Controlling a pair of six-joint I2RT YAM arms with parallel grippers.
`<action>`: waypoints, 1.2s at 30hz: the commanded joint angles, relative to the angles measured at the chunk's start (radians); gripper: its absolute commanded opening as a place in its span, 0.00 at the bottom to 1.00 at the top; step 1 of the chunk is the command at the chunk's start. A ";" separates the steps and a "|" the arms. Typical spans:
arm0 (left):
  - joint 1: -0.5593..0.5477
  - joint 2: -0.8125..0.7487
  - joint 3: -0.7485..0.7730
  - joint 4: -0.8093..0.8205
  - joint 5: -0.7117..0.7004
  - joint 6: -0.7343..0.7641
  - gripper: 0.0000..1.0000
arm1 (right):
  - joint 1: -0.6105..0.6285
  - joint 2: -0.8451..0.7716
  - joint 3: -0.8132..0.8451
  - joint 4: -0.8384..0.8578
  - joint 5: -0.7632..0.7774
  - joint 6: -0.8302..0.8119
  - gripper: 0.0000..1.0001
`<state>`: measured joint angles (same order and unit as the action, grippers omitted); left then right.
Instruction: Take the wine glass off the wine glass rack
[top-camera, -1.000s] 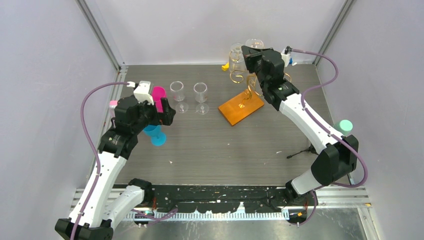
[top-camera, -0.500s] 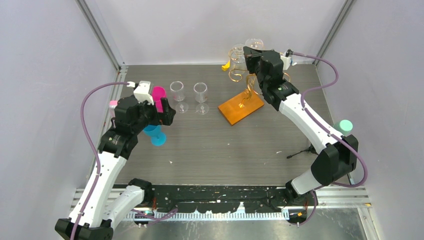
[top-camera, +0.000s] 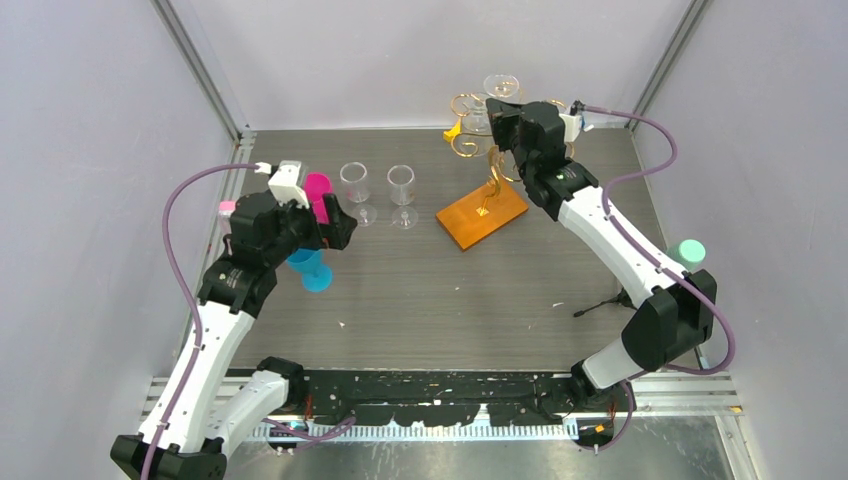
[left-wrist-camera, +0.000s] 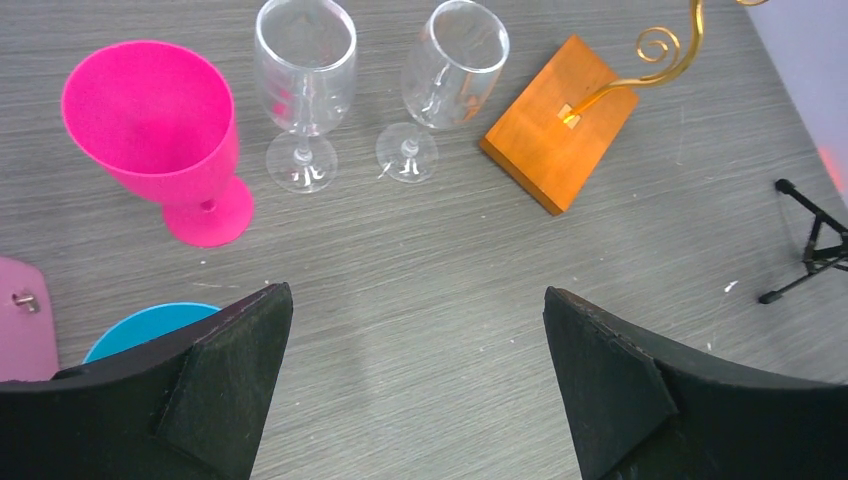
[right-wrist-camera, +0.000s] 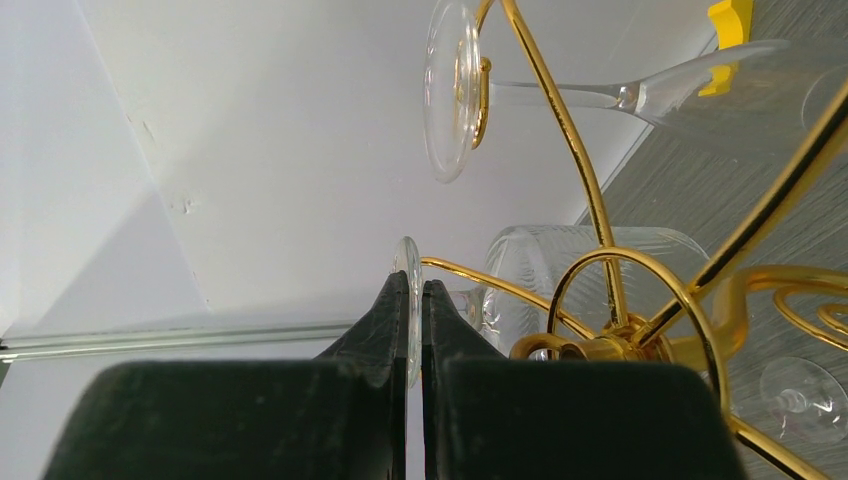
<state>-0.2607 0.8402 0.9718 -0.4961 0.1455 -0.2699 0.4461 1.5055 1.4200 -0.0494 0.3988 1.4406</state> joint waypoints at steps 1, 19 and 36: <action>-0.003 0.003 0.014 0.083 0.057 -0.066 1.00 | -0.003 -0.012 0.103 0.104 0.047 0.018 0.00; -0.016 0.323 0.174 0.455 0.493 -0.680 0.91 | -0.003 -0.042 0.088 0.134 0.037 0.011 0.00; -0.032 0.398 0.171 0.579 0.523 -0.769 0.86 | -0.004 -0.055 0.029 0.190 -0.097 0.019 0.00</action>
<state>-0.2890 1.2366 1.1076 0.0181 0.6456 -1.0264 0.4450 1.5208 1.4292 -0.0521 0.3256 1.4441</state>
